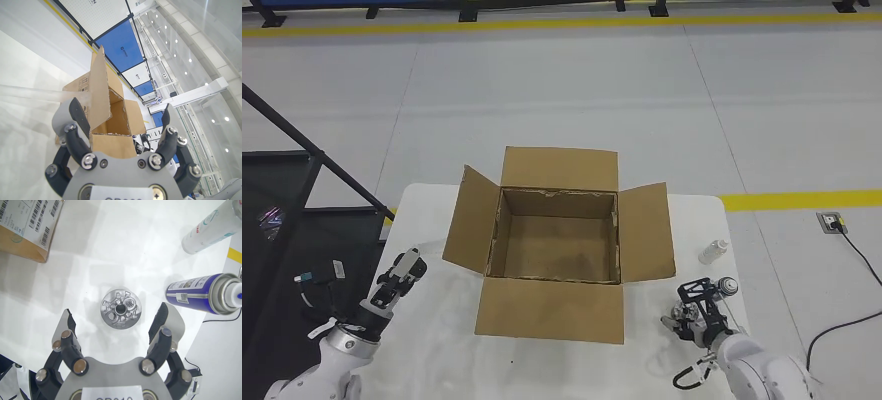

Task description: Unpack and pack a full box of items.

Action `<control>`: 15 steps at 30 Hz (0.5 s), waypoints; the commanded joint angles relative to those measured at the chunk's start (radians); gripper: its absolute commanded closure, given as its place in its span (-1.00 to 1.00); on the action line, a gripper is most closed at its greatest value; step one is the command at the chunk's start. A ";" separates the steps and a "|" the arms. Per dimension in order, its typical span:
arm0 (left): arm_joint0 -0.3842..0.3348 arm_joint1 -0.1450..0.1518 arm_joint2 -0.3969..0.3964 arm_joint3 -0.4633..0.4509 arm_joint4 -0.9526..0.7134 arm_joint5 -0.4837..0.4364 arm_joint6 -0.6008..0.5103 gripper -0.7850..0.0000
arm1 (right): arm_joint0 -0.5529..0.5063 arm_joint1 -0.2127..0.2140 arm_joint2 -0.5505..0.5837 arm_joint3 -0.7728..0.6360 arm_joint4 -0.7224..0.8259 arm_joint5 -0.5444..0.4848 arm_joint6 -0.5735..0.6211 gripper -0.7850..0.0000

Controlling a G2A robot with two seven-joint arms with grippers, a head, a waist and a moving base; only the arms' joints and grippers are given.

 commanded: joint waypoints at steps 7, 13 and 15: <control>0.000 0.000 0.000 0.000 0.000 0.000 0.000 -1.00 | 0.035 0.002 -0.020 0.048 -0.008 0.015 0.001 0.09; 0.000 0.000 0.000 0.000 0.000 0.000 0.000 -1.00 | 0.040 0.007 -0.013 0.030 -0.016 0.012 -0.005 1.00; 0.000 0.000 0.000 0.000 0.000 0.000 0.000 -1.00 | 0.022 0.010 0.000 -0.016 -0.018 0.002 -0.016 1.00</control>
